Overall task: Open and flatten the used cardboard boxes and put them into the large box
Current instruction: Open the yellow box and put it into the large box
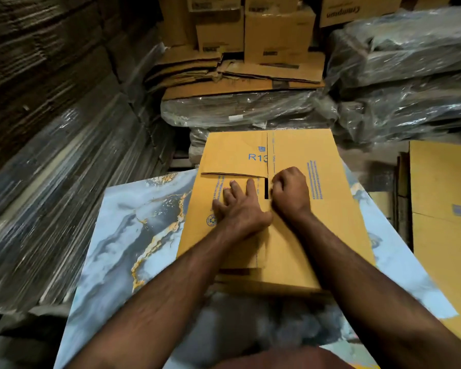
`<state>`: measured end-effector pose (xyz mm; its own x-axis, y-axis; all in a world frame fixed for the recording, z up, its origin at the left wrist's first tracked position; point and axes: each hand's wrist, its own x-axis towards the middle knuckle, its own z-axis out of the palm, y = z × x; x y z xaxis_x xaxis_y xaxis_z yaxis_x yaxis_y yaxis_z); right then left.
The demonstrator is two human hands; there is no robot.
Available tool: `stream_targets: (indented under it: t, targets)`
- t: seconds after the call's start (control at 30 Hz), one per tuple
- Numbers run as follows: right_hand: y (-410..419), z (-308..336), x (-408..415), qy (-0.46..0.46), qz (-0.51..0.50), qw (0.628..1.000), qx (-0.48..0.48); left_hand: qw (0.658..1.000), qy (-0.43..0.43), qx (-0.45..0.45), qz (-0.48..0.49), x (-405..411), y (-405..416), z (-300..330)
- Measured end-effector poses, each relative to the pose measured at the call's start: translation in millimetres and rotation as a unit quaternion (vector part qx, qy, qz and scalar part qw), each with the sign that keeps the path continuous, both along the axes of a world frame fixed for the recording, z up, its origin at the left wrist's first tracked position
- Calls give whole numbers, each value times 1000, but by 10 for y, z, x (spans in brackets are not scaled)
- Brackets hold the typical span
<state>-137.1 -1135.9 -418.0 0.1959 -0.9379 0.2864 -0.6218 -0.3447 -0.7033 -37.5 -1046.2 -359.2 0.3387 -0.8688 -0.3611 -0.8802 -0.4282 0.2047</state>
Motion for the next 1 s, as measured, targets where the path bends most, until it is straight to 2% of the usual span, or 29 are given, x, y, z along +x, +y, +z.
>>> stream_targets:
  t: [0.13,0.3,0.37,0.5,0.7,1.0]
  targets:
    - [54,2,-20,100,17,995,-3,999,-17,-48,-19,211,-70,437]
    - [159,48,41,238,150,956,-79,999,-20,-50,1,565,-94,784]
    - [169,44,49,259,168,946,-96,997,-26,-70,7,607,-86,796]
    - [170,96,48,245,158,951,-101,992,-30,-125,16,628,-46,801]
    - [233,457,-34,130,147,967,-161,982,8,-178,65,802,-105,888]
    - [761,1144,-62,89,140,937,-307,980,52,-159,110,1006,-195,951]
